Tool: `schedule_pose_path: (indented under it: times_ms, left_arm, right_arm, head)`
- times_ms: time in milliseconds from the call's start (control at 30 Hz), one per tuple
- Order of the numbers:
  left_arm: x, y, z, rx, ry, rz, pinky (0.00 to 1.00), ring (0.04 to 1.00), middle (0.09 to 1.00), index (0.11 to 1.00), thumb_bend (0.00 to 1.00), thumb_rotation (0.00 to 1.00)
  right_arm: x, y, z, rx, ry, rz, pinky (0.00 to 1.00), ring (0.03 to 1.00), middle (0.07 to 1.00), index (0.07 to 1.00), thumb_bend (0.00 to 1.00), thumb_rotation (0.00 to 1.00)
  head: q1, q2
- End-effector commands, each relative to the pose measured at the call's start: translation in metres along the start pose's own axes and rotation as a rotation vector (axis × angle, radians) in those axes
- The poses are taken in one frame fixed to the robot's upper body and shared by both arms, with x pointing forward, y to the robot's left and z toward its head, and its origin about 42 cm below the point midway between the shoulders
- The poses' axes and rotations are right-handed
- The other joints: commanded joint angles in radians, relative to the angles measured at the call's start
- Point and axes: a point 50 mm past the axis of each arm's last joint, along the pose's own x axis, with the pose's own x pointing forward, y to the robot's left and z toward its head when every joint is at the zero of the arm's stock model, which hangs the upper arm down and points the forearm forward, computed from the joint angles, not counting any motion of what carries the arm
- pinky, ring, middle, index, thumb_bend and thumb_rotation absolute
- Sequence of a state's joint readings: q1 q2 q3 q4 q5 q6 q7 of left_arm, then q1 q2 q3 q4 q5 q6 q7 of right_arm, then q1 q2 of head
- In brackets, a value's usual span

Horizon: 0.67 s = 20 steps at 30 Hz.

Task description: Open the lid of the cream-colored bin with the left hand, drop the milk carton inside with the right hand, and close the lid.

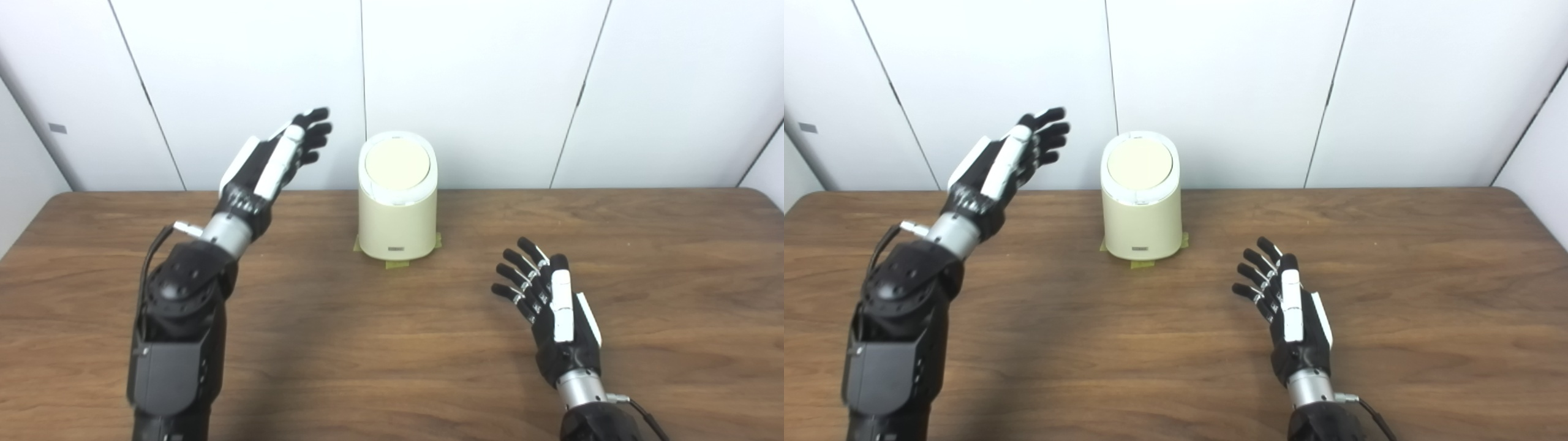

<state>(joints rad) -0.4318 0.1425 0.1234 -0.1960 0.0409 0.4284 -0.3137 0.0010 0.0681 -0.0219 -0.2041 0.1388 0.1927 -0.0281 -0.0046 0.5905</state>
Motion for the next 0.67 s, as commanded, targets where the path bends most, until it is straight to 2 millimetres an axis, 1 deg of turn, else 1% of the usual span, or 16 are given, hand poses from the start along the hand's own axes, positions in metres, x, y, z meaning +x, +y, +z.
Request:
schedule_pose_path:
  times_ms: [0,167,300,333,367,467,567,633]
  left_arm:
    - [-0.006,-0.001,0.009,-0.032,-0.043,0.020,0.93,0.926,0.915,0.933,0.44,1.00]
    - [-0.045,-0.005,-0.016,-0.091,-0.005,0.084,0.95,0.940,0.934,0.952,0.43,1.00]
    - [-0.069,-0.011,-0.026,-0.134,0.020,0.129,0.94,0.954,0.956,0.966,0.39,1.00]
    - [-0.074,-0.013,-0.028,-0.155,0.021,0.142,0.95,0.961,0.962,0.969,0.38,1.00]
    - [-0.077,-0.014,-0.029,-0.169,0.020,0.150,0.96,0.968,0.968,0.973,0.37,1.00]
    - [-0.087,-0.020,-0.033,-0.184,0.016,0.176,0.99,0.977,0.979,0.986,0.38,1.00]
    - [-0.096,-0.027,-0.039,-0.181,0.028,0.173,1.00,0.996,0.997,0.998,0.39,1.00]
    - [-0.102,-0.031,-0.045,-0.168,0.044,0.166,1.00,0.999,1.000,1.000,0.39,1.00]
  right_arm:
    - [0.007,0.008,0.020,0.022,-0.085,0.044,0.72,0.831,0.851,0.885,0.60,0.98]
    - [0.007,0.010,0.026,-0.013,-0.102,0.071,0.76,0.870,0.876,0.903,0.61,1.00]
    - [0.007,0.008,0.030,-0.045,-0.105,0.073,0.82,0.894,0.889,0.913,0.63,1.00]
    - [0.007,0.008,0.031,-0.044,-0.104,0.074,0.85,0.909,0.901,0.921,0.64,1.00]
    - [0.007,0.007,0.031,-0.044,-0.103,0.074,0.88,0.926,0.914,0.931,0.64,1.00]
    - [0.007,0.006,0.034,-0.064,-0.101,0.080,0.93,0.961,0.945,0.950,0.65,1.00]
    - [0.004,0.003,0.035,-0.119,-0.099,0.085,0.96,0.993,0.985,0.978,0.64,1.00]
    - [0.003,0.001,0.035,-0.150,-0.103,0.085,0.98,0.998,0.995,0.990,0.64,1.00]
  head:
    - [-0.001,0.003]
    - [-0.001,0.011]
    - [0.000,0.017]
    - [-0.001,0.018]
    - [-0.002,0.019]
    - [-0.005,0.023]
    - [-0.007,0.027]
    - [-0.011,0.031]
